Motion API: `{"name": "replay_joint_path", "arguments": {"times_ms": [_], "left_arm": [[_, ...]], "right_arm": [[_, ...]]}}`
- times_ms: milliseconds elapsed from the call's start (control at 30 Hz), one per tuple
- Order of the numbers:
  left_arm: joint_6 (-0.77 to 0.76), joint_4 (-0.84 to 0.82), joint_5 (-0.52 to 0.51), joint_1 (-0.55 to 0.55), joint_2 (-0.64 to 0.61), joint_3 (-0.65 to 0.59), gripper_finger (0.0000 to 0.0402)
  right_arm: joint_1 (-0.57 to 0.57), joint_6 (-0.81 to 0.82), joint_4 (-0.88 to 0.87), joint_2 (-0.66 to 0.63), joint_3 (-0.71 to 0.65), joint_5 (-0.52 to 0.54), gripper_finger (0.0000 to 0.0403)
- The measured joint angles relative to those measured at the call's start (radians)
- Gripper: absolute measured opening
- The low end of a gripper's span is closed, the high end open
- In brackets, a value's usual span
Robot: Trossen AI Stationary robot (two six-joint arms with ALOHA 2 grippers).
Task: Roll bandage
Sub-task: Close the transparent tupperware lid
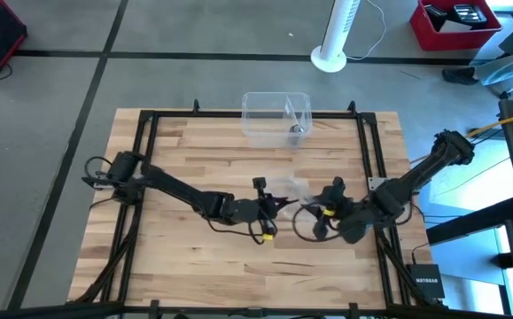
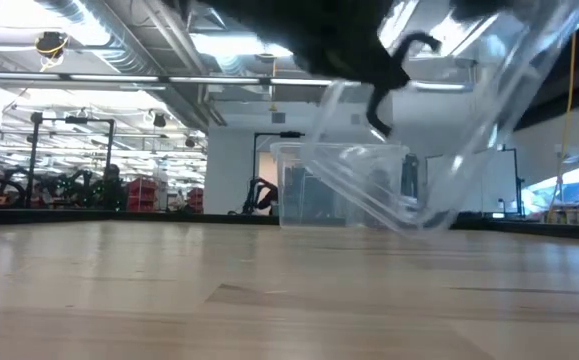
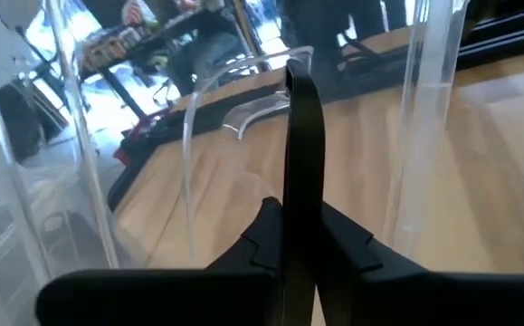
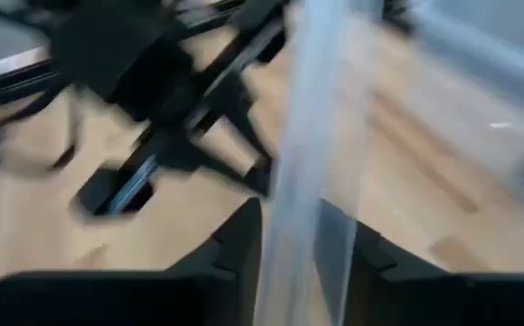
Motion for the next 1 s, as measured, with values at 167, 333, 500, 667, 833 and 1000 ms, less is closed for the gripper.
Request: {"name": "replay_joint_path", "arguments": {"times_ms": [167, 333, 500, 667, 833, 1000], "left_arm": [[-0.043, -0.197, -0.001, 0.001, -0.130, 0.000, 0.0024], [-0.110, -0.399, 0.023, 0.054, -0.289, 0.017, 0.0028], [-0.166, -0.758, 0.144, 0.202, -0.347, 0.188, 0.0025], [-0.103, -0.924, 0.386, 0.413, -0.336, 0.362, 0.0029], [0.006, -1.003, 0.533, 0.595, -0.287, 0.466, 0.0025], [0.117, -1.143, 0.604, 0.696, -0.165, 0.615, 0.0024]], "right_arm": [[0.050, -0.086, -0.033, -0.103, 0.055, -0.103, 0.0141], [0.119, -0.123, -0.106, -0.191, 0.063, -0.084, 0.0173], [0.137, -0.148, -0.156, -0.206, -0.025, 0.029, 0.0192], [0.121, -0.148, -0.065, -0.206, -0.201, 0.140, 0.0195], [0.059, -0.148, 0.164, -0.205, -0.394, 0.182, 0.0195], [-0.014, -0.145, 0.402, -0.196, -0.546, 0.098, 0.0195]]}}
